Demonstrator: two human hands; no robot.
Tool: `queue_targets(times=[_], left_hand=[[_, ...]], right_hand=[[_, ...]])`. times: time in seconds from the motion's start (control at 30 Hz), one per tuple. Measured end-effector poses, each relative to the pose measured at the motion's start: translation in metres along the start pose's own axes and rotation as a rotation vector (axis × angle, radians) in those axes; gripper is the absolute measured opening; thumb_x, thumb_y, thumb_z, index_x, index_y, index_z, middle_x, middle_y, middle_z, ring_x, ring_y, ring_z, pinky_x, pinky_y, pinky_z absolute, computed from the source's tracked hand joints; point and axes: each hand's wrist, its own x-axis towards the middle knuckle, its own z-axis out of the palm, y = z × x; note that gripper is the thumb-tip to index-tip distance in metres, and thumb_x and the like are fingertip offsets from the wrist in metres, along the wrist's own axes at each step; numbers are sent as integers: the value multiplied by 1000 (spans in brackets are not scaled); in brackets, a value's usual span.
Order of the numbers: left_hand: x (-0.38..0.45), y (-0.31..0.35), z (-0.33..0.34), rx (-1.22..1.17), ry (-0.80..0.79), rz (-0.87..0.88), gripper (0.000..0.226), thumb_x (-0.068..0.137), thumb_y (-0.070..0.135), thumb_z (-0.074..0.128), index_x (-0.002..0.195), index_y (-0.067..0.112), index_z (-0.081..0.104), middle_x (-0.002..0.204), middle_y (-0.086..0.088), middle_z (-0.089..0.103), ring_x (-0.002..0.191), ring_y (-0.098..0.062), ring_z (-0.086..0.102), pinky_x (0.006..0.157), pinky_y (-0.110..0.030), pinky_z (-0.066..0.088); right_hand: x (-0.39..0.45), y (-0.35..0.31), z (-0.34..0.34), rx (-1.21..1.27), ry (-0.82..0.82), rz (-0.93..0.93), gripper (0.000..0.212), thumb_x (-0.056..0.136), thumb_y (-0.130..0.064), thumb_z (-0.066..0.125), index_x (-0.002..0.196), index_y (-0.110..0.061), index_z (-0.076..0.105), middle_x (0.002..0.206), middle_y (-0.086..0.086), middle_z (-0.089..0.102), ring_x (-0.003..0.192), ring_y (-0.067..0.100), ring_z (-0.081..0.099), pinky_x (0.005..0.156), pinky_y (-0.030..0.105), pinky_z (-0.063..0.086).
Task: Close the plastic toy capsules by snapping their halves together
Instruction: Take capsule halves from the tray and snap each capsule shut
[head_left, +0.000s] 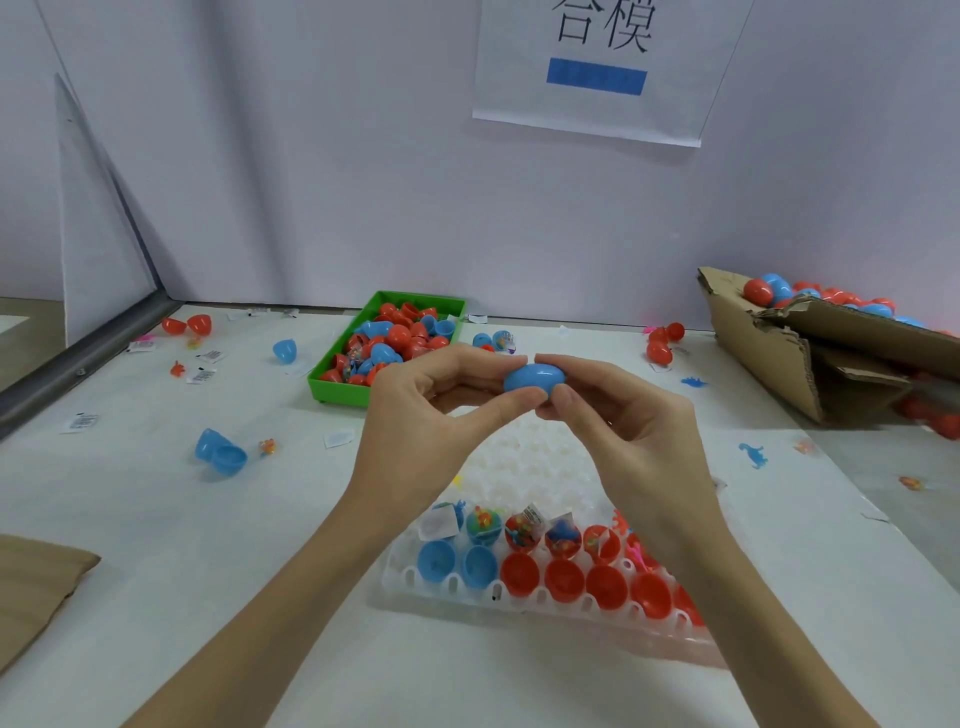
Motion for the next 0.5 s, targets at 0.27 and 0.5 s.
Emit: queue_targets(times=[0.27, 0.5], left_hand=[[-5, 2, 10, -170, 47, -158, 24, 80, 30, 84, 102, 20, 82, 94, 1, 81, 88, -19, 79, 79, -19, 60], [-8, 0, 20, -404, 22, -433, 35, 83, 30, 81, 106, 3, 79, 103, -14, 79, 101, -31, 76, 89, -31, 62]], right_hand=[[-8, 1, 14, -268, 30, -182, 40, 100, -7, 60, 140, -9, 59, 130, -2, 65, 117, 8, 64, 96, 20, 54], [-13, -1, 27, -572, 190, -282, 43, 91, -28, 69, 125, -1, 65, 114, 6, 70, 96, 6, 61, 92, 4, 43]])
